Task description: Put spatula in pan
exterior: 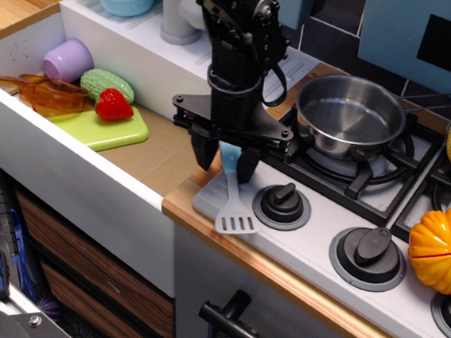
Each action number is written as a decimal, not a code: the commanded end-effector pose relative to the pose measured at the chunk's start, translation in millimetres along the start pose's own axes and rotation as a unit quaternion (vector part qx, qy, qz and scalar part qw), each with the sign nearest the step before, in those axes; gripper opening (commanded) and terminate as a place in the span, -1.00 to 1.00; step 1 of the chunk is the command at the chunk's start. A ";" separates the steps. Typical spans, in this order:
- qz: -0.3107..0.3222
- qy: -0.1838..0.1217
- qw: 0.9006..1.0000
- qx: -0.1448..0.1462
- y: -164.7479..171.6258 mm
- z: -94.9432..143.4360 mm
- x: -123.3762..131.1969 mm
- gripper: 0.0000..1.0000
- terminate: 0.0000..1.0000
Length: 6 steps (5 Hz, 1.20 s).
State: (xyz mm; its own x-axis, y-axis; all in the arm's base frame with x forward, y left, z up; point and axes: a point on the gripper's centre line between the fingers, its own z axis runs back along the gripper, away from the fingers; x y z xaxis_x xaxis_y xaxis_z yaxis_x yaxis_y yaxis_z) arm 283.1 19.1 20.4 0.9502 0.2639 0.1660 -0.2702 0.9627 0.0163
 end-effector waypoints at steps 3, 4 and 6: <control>-0.057 0.032 0.996 0.062 19.5 44.2 13.6 -1.00 -1.00; -0.079 0.027 0.992 0.096 13.5 69.6 20.0 -1.00 -1.00; -0.135 -0.006 0.985 0.110 -18.8 98.1 27.1 -1.00 -1.00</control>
State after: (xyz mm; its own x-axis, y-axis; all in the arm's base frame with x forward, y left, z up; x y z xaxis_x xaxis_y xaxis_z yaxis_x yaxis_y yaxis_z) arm 302.5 -6.6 108.5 0.9946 -0.0329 0.0984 0.0057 0.9642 0.2652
